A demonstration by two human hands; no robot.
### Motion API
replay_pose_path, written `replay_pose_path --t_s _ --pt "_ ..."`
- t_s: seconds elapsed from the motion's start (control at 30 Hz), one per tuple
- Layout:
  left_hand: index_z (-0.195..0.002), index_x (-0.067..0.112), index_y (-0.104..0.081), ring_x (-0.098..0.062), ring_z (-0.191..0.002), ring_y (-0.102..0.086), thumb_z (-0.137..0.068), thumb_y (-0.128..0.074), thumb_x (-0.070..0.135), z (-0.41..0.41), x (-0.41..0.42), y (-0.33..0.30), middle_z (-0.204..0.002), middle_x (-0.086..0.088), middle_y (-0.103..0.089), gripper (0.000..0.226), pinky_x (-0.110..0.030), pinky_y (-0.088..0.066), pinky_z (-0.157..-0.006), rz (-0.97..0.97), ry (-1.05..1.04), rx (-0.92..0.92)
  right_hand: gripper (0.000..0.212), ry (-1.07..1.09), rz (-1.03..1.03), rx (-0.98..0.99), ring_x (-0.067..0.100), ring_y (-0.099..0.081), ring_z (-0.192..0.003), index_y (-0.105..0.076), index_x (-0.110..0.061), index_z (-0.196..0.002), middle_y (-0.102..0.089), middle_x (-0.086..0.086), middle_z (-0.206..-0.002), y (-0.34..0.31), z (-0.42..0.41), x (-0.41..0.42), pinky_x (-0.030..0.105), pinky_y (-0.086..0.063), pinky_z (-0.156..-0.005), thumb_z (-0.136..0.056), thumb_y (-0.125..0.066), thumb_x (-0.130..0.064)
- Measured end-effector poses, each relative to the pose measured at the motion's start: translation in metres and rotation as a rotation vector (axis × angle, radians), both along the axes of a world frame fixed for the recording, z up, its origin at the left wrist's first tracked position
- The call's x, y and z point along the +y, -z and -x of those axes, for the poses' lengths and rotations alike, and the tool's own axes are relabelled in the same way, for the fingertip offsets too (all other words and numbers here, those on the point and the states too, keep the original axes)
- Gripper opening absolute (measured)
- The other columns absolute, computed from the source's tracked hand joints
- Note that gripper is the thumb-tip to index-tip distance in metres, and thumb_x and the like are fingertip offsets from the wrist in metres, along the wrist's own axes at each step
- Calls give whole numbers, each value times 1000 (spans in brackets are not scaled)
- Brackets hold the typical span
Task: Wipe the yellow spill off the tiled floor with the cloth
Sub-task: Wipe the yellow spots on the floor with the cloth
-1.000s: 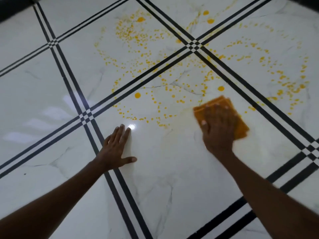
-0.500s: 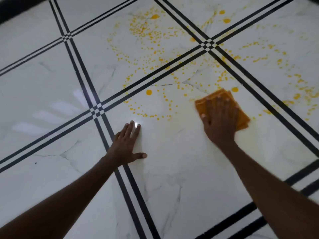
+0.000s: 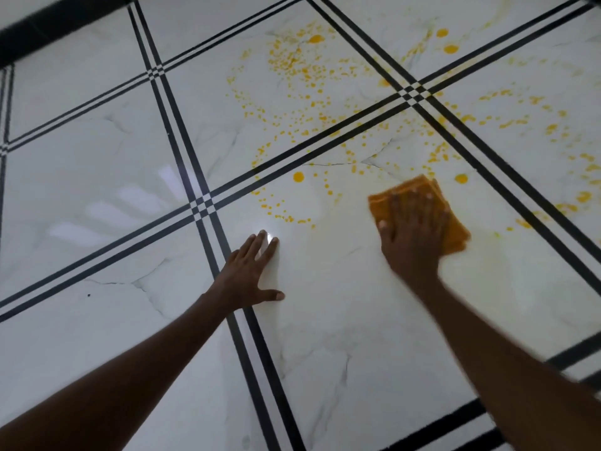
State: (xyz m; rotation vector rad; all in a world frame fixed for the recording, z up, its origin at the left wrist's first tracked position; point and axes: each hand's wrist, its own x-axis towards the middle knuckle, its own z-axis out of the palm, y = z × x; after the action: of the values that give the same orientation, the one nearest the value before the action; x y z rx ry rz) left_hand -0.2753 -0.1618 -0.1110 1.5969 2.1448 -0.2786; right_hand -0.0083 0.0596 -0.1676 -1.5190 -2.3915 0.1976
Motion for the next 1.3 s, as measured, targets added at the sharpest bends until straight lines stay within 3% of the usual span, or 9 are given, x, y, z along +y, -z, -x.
replay_pose_path --t_s 0.1,0.2,0.33,0.47,0.6,0.83,1.03,1.17,1.3 --pt "-160 27 13 -26 -155 15 -76 -58 81 -2 2 -6 -167 -7 21 122 -46 -9 -126 18 5 10 70 198 121 -21 46 -15 -155 -30 -21 -162 -21 19 -170 -20 -19 -115 68 -7 -124 -96 -41 -44" --pt "-161 21 10 -30 -155 11 -78 -56 79 -11 12 -12 -167 -13 15 120 -48 -11 -126 40 11 44 72 -212 154 -28 44 -9 -158 -24 -24 -163 -16 15 -171 -20 -8 -204 68 -7 -124 -96 -44 -44" --pt "-162 20 -4 -31 -156 5 -80 -43 79 -50 34 -11 -168 -15 3 108 -49 -14 -125 -140 166 49 67 -556 38 -32 37 -17 -158 -32 -27 -161 -28 10 -169 -2 -3 -83 62 -6 -126 -98 -45 -47" --pt "-162 20 1 -29 -156 7 -82 -46 79 -93 65 -3 -168 -13 10 110 -47 -8 -125 -170 349 36 62 -62 -37 -70 44 -29 -152 -35 -22 -160 -34 17 -165 11 -67 24 66 -16 -123 -104 -37 -46" --pt "-161 20 6 -32 -155 11 -71 -49 90 -120 113 2 -167 -13 16 127 -50 -6 -124 -120 487 48 67 433 83 -64 45 -15 -156 -23 -22 -164 -21 17 -170 -13 -83 -65 67 -9 -123 -102 -34 -47" --pt "-159 27 15 -27 -154 18 -47 -58 96 -107 125 13 -165 -7 26 151 -49 -4 -125 -35 562 24 64 -142 17 -126 42 -24 -155 -33 -25 -161 -29 14 -168 2 -78 7 65 -14 -124 -101 -42 -46" --pt "-159 30 15 -22 -154 20 -45 -59 96 -109 126 12 -165 -3 26 152 -46 -3 -124 -62 525 -7 68 674 44 4 46 -18 -155 -29 -18 -161 -25 20 -168 -6 -120 -9 70 -13 -121 -100 -39 -45" --pt "-159 31 15 -21 -154 22 -46 -57 98 -109 126 5 -165 -2 26 150 -47 -4 -125 -63 515 -59 72 249 107 -84 45 -7 -157 -19 -21 -164 -12 17 -172 -17 -65 -96 65 -1 -125 -100 -35 -48" --pt "-158 33 17 -19 -153 23 -46 -52 102 -108 126 9 -165 2 28 148 -43 -2 -125 -84 514 -57 63 -35 -3 -133 42 -25 -154 -38 -21 -159 -30 14 -167 9 -102 40 65 -18 -122 -102 -37 -48"
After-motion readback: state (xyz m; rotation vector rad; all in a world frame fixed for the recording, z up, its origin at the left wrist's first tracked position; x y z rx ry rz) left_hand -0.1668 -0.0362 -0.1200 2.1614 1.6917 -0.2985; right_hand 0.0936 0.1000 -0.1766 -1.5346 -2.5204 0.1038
